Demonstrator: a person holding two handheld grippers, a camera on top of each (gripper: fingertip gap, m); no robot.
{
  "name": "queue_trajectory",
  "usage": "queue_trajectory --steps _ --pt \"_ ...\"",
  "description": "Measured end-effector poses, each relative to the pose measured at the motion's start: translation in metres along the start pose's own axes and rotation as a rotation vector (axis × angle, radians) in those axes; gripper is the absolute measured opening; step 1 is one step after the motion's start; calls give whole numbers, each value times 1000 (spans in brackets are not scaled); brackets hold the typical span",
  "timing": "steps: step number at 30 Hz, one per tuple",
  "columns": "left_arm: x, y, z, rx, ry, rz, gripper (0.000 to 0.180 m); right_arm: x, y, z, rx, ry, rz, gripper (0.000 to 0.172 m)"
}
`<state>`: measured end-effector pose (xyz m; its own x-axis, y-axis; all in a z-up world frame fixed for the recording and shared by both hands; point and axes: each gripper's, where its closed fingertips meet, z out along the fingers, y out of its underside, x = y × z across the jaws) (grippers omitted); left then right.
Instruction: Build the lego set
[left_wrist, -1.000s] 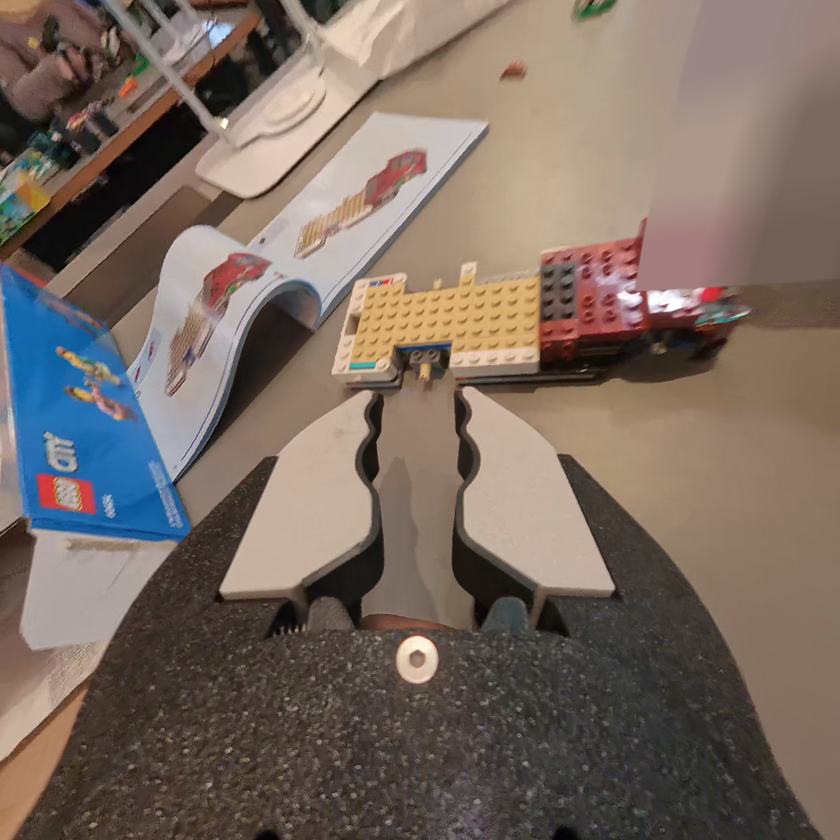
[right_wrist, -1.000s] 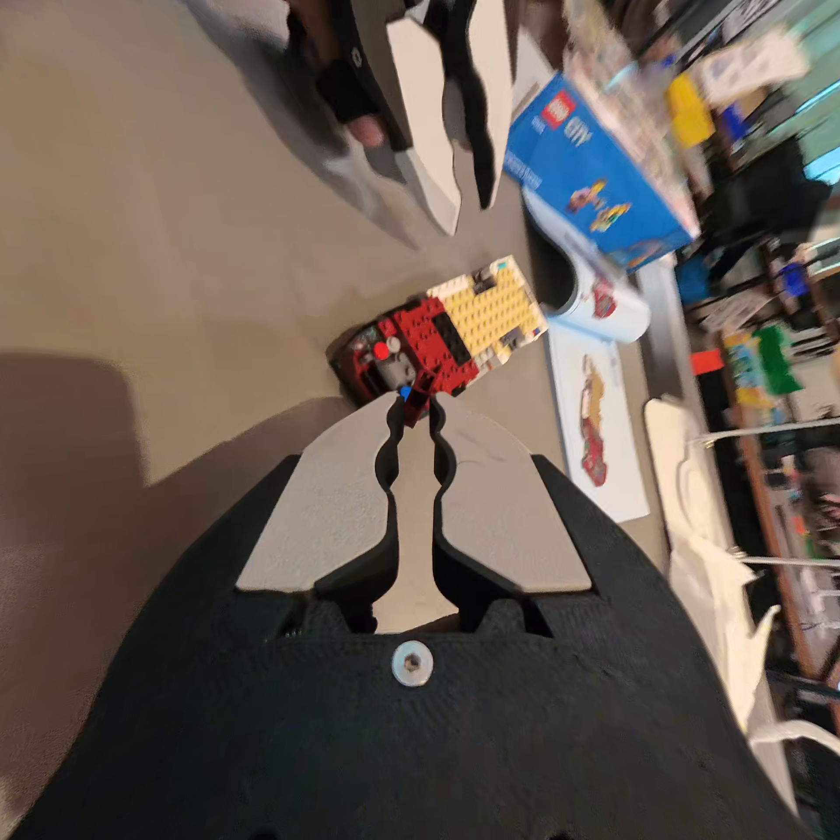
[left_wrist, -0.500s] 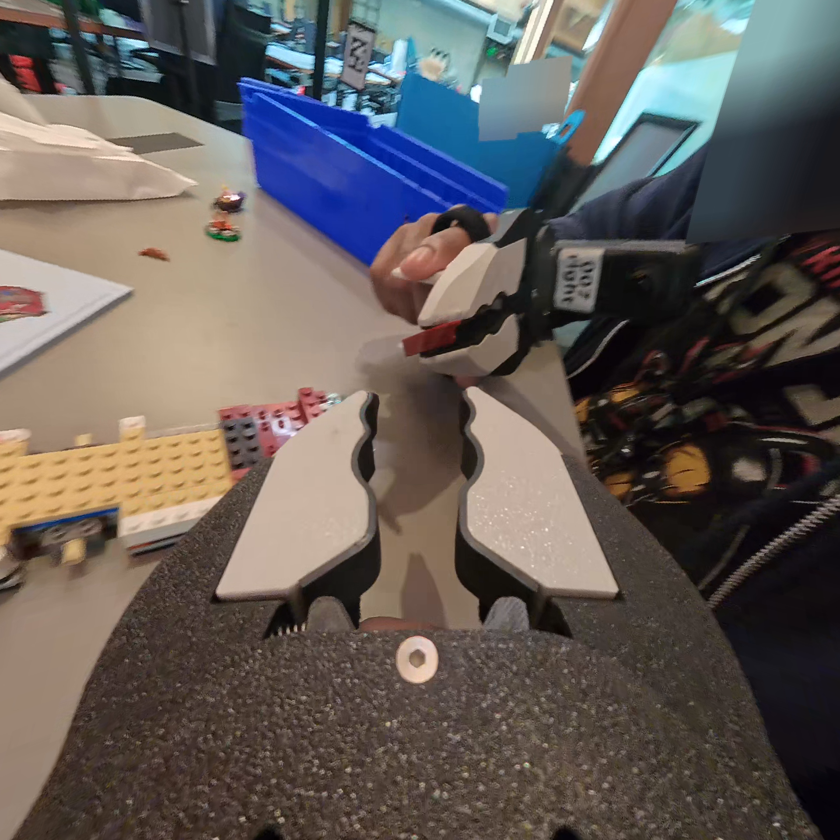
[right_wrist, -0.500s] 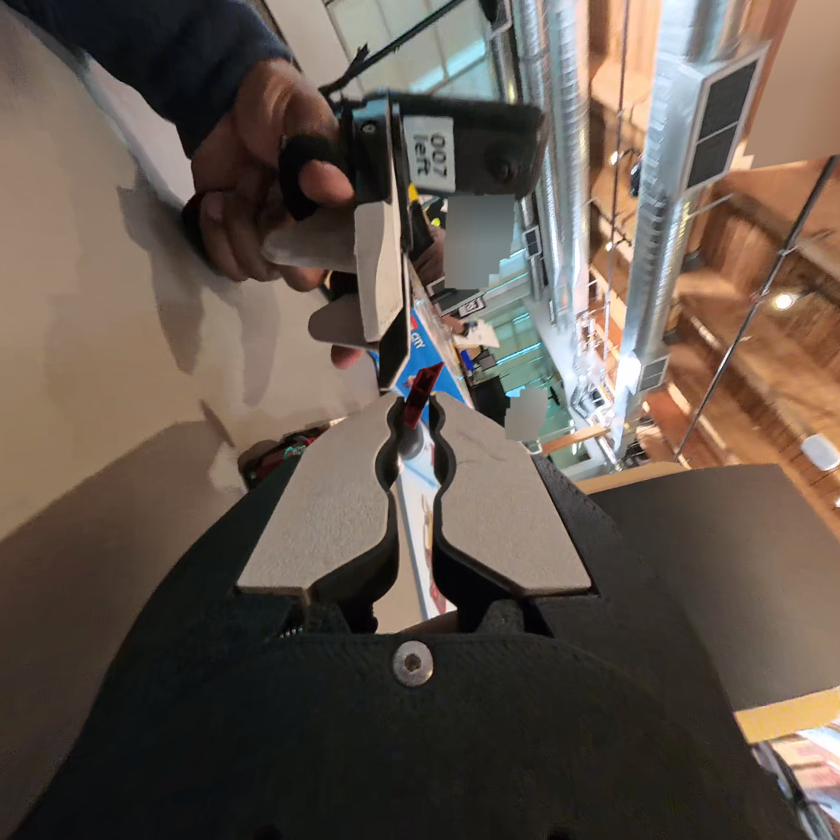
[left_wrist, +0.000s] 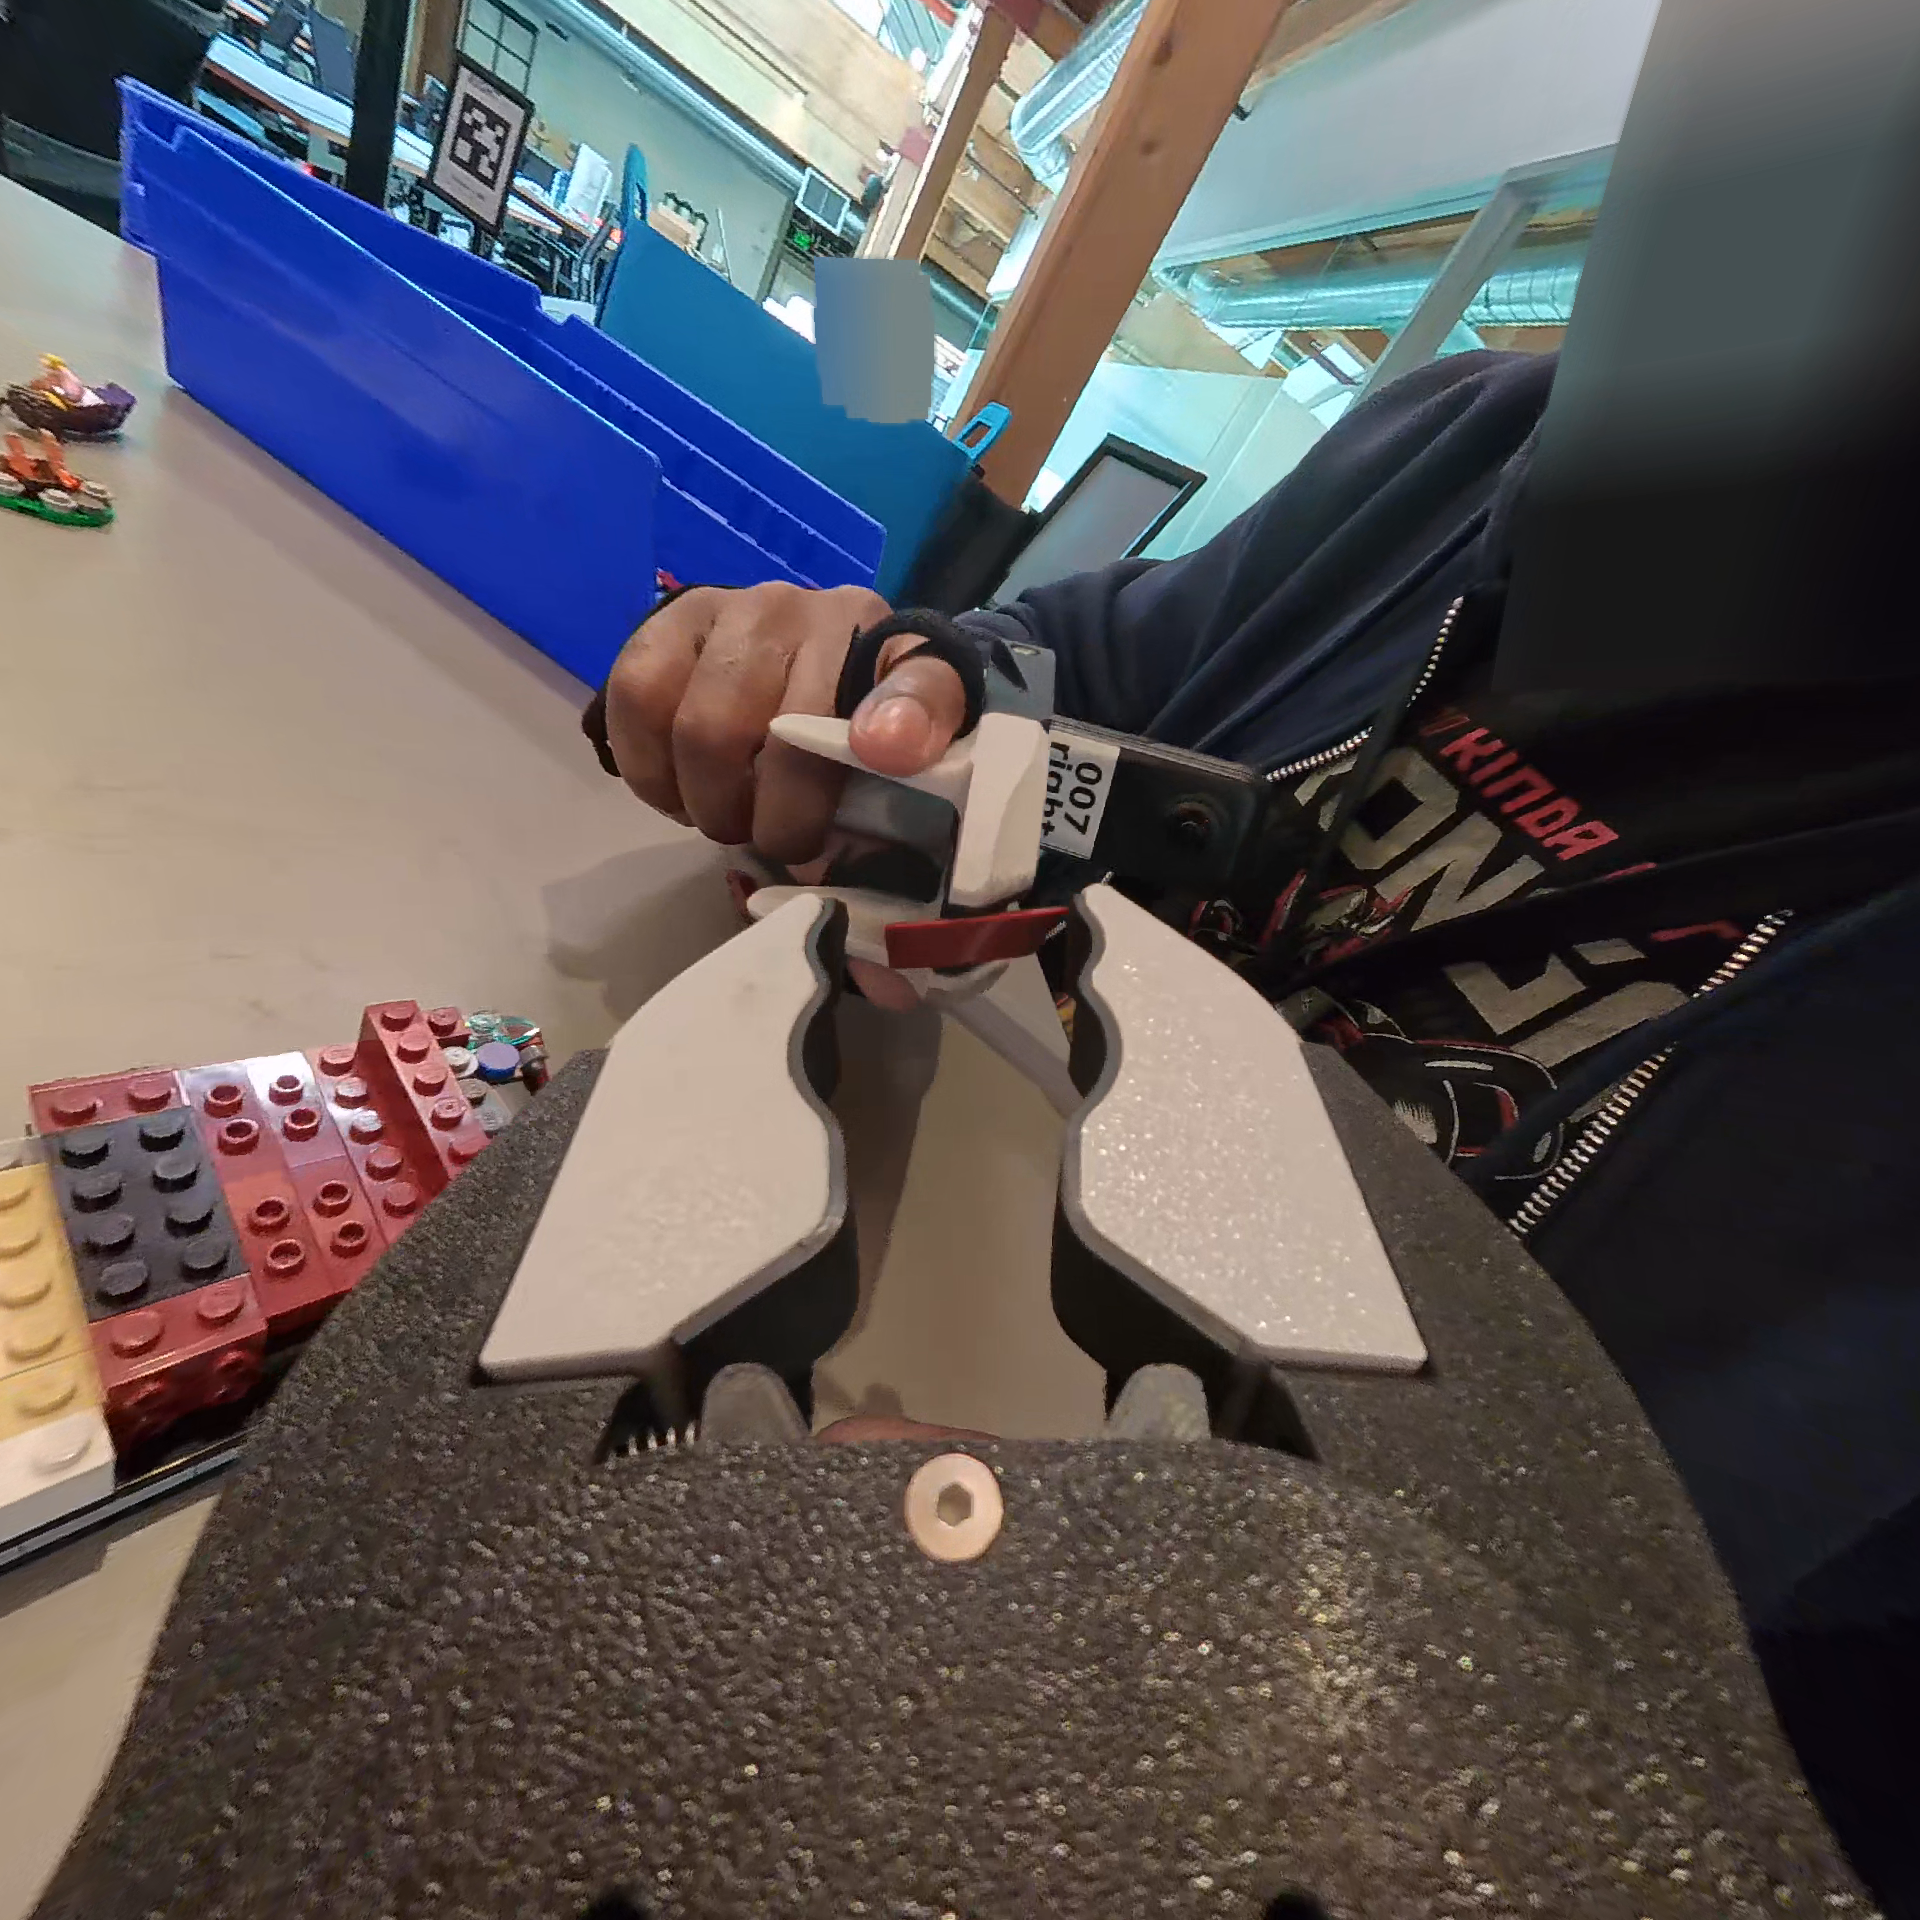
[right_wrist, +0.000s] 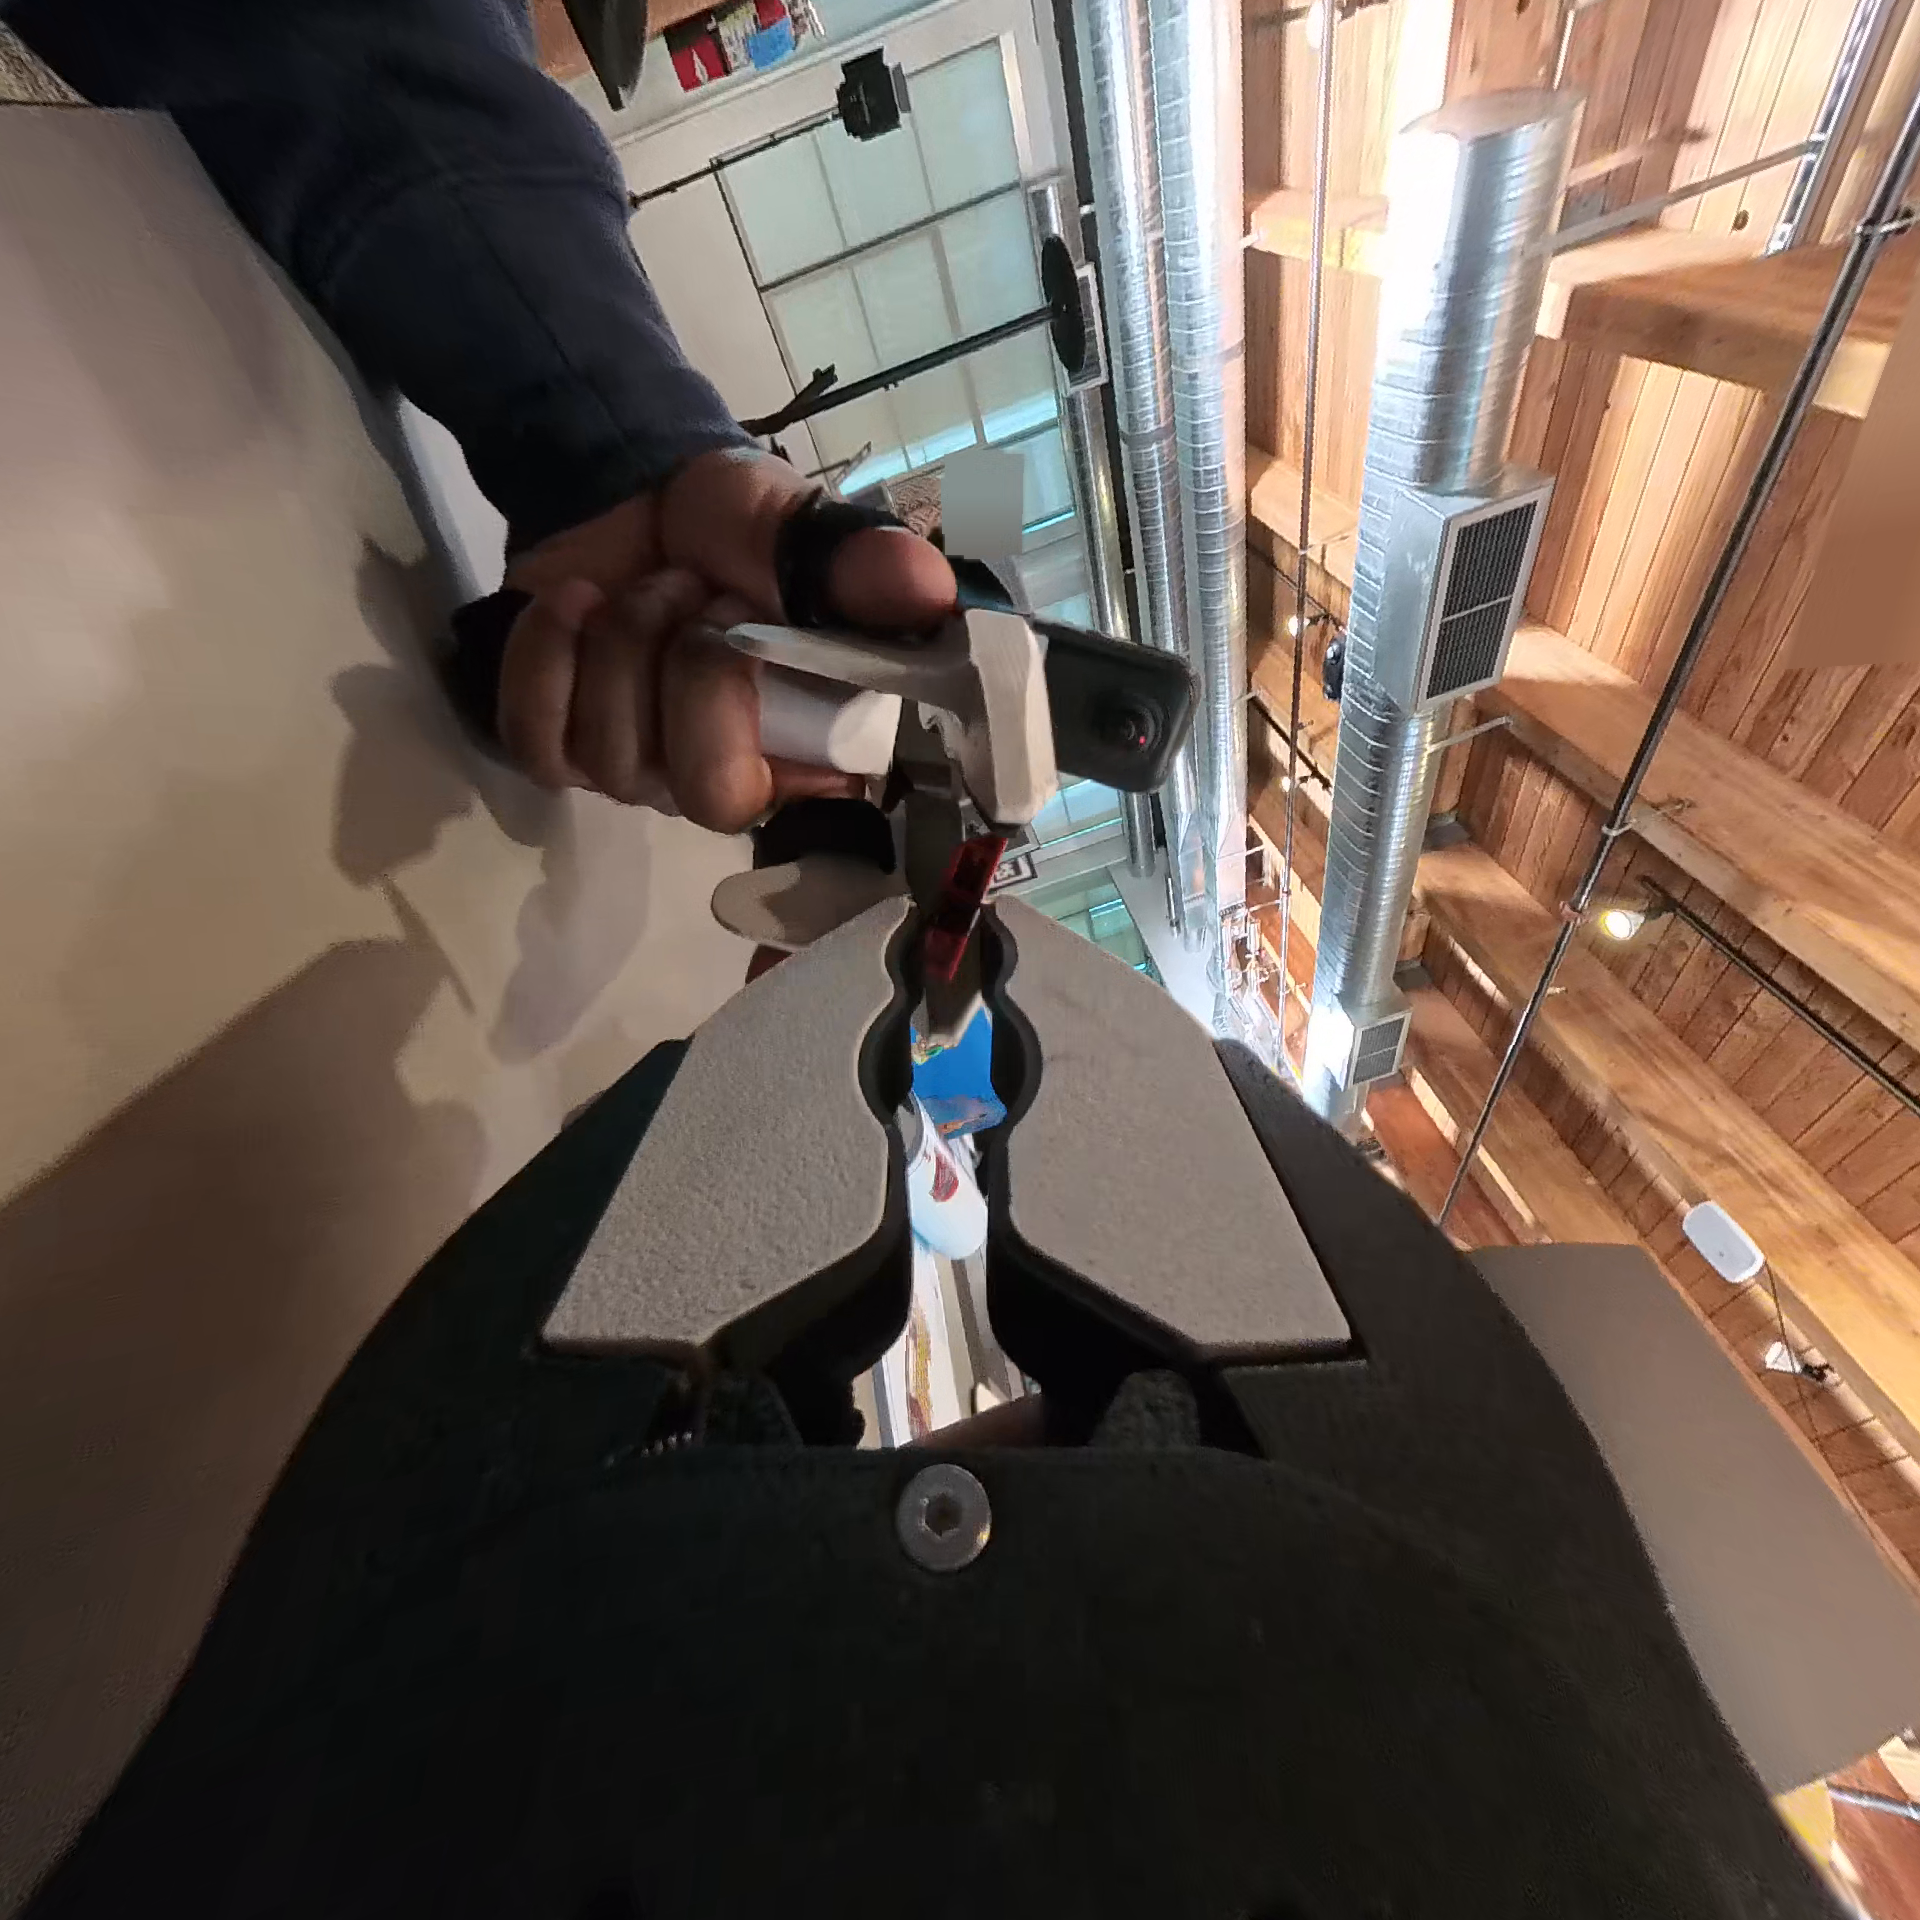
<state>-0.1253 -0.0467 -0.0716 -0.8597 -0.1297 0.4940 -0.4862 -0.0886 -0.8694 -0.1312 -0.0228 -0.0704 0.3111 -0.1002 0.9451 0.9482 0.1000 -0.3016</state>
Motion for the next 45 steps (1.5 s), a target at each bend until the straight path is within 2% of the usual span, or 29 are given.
queue_trajectory --steps 5,10,16,19,24,27,35,39,45 --pt "4 6 4 -41 22 0 34 0 1 2 0 5 -4 8" --pt "-6 8 5 -58 -55 5 34 -4 10 3 -40 -14 -7 8" --pt "-36 15 -7 -141 -329 55 34 -17 25 -1 -121 -96 -26 7" --pt "-53 18 -18 -210 -524 100 34 -26 38 -3 -193 -148 -24 11" --pt "-72 30 -26 -426 -812 258 34 -40 46 1 -248 -221 -36 18" --pt "-77 36 -27 -543 -914 351 34 -50 49 3 -277 -276 -42 22" --pt "-80 39 -30 -664 -1006 443 34 -65 53 8 -268 -409 -31 33" --pt "-79 41 -31 -706 -1018 449 34 -69 55 13 -253 -465 -44 40" --pt "-77 42 -32 -735 -1035 446 34 -76 51 19 -212 -547 -64 42"
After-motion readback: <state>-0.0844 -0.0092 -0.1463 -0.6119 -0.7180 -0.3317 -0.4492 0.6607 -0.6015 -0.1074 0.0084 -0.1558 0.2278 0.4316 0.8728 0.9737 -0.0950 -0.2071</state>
